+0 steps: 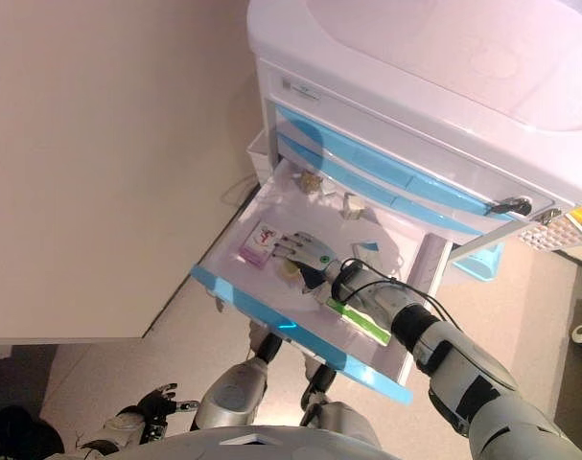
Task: Open the drawer and pick up the medicine
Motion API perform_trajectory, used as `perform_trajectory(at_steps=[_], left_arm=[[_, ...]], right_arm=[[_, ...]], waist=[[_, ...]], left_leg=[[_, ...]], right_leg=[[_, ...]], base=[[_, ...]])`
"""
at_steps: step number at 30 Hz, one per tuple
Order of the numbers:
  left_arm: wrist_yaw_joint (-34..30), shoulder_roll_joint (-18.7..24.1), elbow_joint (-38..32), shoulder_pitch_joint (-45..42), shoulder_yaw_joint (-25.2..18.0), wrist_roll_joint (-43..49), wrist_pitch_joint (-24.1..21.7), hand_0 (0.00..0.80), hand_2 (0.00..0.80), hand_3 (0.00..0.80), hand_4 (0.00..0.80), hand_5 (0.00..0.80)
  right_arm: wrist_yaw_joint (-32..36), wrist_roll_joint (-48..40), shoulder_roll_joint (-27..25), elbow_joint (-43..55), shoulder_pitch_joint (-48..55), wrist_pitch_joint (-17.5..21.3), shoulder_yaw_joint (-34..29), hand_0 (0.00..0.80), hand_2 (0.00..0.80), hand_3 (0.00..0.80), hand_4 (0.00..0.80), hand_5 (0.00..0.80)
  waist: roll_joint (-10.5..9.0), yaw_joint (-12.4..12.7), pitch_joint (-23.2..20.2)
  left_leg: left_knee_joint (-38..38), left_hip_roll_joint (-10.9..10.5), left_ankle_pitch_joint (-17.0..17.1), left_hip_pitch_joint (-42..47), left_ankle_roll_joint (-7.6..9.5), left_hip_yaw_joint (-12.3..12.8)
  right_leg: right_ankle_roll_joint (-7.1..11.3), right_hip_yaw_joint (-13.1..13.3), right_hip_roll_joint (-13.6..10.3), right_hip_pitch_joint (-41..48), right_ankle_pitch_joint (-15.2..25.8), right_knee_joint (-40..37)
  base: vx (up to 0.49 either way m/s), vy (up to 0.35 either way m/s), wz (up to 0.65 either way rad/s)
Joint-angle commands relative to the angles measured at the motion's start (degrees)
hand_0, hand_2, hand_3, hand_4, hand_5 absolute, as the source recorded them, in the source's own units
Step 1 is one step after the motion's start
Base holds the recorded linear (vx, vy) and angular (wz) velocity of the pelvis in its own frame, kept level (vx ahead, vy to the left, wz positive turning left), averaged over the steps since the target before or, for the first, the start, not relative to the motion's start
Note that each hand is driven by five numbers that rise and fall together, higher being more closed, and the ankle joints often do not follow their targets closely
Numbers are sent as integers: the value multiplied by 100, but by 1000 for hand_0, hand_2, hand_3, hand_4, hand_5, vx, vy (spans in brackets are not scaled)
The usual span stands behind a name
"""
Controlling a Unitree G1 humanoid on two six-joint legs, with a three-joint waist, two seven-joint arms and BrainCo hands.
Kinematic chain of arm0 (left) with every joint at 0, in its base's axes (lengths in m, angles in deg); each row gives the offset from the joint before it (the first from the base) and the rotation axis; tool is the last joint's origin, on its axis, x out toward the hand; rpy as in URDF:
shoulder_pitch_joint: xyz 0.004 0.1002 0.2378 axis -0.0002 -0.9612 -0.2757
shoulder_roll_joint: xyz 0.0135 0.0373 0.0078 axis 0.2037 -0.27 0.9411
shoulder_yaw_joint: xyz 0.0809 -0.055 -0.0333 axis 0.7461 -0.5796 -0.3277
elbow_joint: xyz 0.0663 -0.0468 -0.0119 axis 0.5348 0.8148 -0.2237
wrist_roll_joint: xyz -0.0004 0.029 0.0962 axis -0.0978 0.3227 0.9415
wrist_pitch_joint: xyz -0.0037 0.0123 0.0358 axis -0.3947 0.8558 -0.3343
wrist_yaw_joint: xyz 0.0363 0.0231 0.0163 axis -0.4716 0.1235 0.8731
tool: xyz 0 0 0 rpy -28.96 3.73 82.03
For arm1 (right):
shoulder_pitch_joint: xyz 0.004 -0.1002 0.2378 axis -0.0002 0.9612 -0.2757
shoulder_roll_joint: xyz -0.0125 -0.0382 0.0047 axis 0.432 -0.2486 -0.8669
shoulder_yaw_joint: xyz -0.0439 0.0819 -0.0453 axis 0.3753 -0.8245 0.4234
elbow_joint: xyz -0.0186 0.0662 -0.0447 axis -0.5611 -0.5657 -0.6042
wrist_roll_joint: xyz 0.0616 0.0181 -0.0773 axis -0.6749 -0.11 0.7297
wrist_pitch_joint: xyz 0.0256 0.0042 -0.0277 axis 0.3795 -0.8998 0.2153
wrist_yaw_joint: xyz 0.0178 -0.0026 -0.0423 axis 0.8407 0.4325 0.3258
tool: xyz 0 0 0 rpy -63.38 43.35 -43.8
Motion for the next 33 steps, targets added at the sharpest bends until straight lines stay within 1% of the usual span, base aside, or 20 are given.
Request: perform_trajectory(at_steps=[1,11,29,33], left_arm=[[8,0,242,-3,104,155,-75,0,0,0,0,0],[17,25,286,-25,64,207,-107,0,0,0,0,0],[26,29,312,19,67,188,-122,0,0,0,0,0],[37,20,243,-25,129,138,-110,0,0,0,0,0]], right_arm=[[-203,-9,201,153,-267,13,163,0,0,0,0,0],[-287,34,267,30,-239,-21,144,0,0,0,0,0],[-372,13,358,-86,-255,-195,102,0,0,0,0,0],[-369,-3,356,-125,-274,-229,89,0,0,0,0,0]], waist=[[-107,96,90],[-158,113,82],[-184,123,122],[-164,134,138]], left_leg=[[-191,-406,-259,-1,229,-224],[-202,-400,-259,2,243,-217],[-205,-402,-262,-11,263,-224],[-202,-410,-256,-8,268,-230]], right_leg=[[141,-120,48,143,-657,743],[147,-112,65,152,-644,728],[148,-106,72,134,-630,729],[151,-110,69,141,-624,727]], base=[[0,0,0],[0,0,0],[0,0,0],[0,0,0]])
